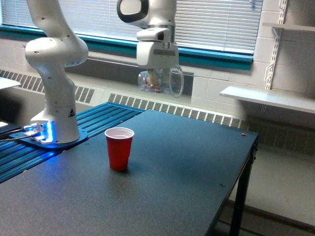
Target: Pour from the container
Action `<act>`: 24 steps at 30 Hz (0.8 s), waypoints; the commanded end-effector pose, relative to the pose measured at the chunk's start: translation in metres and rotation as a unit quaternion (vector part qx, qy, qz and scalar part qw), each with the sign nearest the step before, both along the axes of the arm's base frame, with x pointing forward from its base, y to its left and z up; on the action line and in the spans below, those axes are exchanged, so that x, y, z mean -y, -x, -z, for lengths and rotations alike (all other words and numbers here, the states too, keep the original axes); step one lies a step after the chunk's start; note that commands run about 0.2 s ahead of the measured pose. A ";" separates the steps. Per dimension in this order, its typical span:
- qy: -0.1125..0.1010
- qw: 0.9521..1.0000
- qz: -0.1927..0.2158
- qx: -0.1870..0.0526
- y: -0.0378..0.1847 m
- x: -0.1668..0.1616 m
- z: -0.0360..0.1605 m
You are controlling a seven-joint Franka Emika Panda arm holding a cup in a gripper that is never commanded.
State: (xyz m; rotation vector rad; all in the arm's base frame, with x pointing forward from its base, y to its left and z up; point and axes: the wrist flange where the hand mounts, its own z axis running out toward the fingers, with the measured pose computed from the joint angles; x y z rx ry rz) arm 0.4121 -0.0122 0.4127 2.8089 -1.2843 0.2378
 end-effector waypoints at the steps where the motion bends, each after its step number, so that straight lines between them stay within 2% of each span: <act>1: -0.017 0.999 0.049 -0.002 0.025 -0.015 -0.006; 4: -0.032 0.997 0.065 -0.003 0.034 -0.022 -0.009; 6: -0.041 0.996 0.076 -0.012 0.040 -0.026 -0.013; 9: -0.055 0.994 0.097 -0.023 0.047 -0.028 -0.019; 13: -0.075 0.989 0.122 -0.025 0.053 -0.030 -0.025; 22: -0.097 0.981 0.167 -0.035 0.072 -0.032 -0.027; 24: -0.094 0.979 0.175 -0.047 0.077 -0.032 -0.025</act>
